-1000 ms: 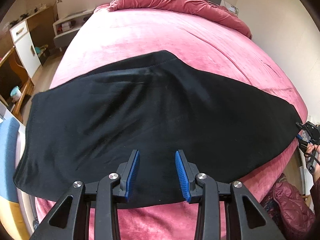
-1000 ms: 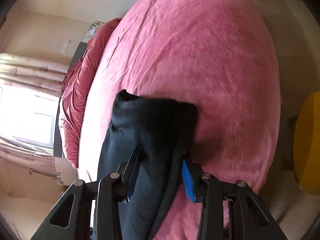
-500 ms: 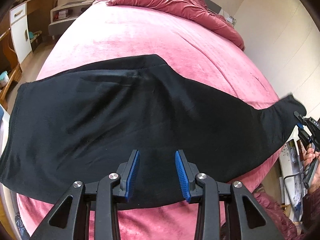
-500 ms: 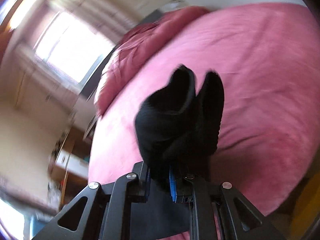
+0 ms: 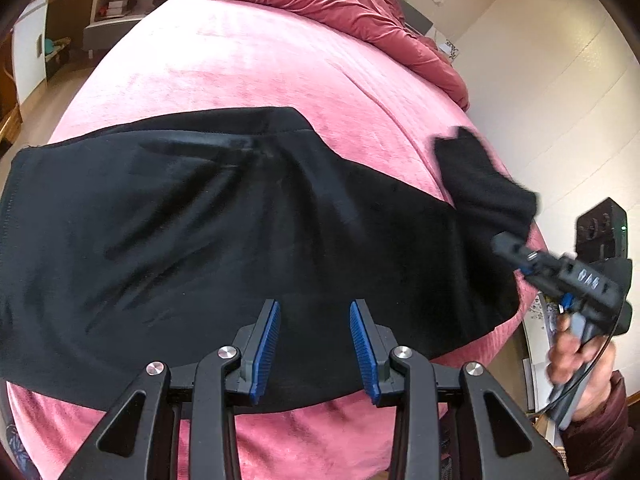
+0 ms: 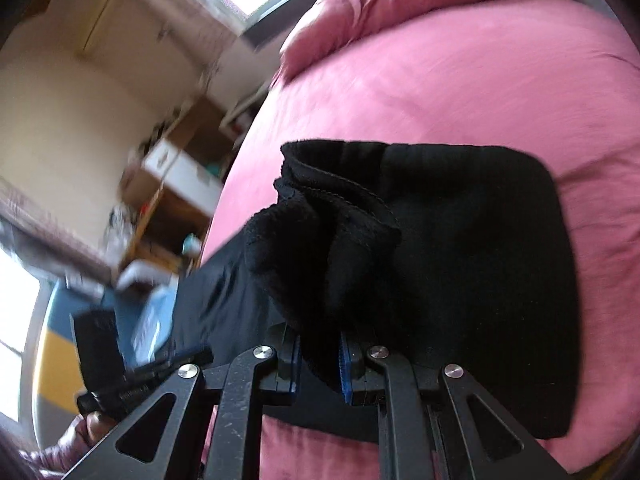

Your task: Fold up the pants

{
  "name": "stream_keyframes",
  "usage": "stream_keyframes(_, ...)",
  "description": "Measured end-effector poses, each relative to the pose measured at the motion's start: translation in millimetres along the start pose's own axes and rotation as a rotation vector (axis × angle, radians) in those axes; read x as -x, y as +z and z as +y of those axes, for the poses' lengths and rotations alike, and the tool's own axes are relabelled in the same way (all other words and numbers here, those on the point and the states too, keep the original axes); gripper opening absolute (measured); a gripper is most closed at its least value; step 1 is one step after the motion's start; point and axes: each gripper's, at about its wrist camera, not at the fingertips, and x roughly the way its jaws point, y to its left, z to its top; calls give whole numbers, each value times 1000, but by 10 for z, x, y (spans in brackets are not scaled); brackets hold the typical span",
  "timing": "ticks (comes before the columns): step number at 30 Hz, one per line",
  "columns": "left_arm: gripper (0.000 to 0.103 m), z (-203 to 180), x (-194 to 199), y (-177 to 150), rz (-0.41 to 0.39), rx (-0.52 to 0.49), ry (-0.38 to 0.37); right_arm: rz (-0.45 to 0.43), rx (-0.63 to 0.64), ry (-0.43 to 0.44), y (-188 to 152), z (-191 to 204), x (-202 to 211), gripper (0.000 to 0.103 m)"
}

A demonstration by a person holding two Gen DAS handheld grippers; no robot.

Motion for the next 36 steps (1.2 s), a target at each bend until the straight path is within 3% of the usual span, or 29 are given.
stream_keyframes(6, 37, -5, -78, 59, 19, 46, -52, 131, 117, -43, -267, 289, -565, 15)
stream_keyframes(14, 37, -28, -276, 228, 97, 153, -190, 190, 246, -132, -386, 466, -922, 22)
stream_keyframes(16, 42, -39, -335, 275, 113, 189, -232, 189, 270, -131, -402, 491, -885, 23)
stream_keyframes(18, 57, -49, -403, 329, 133, 231, -277, 190, 298, -117, -414, 511, -848, 32)
stream_keyframes(20, 65, -72, -452, 378, 136, 258, -308, 199, 284, -67, -382, 514, -764, 61)
stream_keyframes(24, 72, -92, -589, 444, 151, 283, -324, 191, 325, -45, -457, 579, -600, 64)
stream_keyframes(32, 70, -211, -844, 405, 218, 269, -288, 127, 191, -141, -525, 86, 67, 64)
stream_keyframes(34, 60, -252, -907, 386, 247, 267, -293, 115, 143, -176, -558, -88, 286, 64)
stream_keyframes(36, 50, -331, -956, 366, 259, 231, -250, 105, 99, -235, -622, -257, 443, 64)
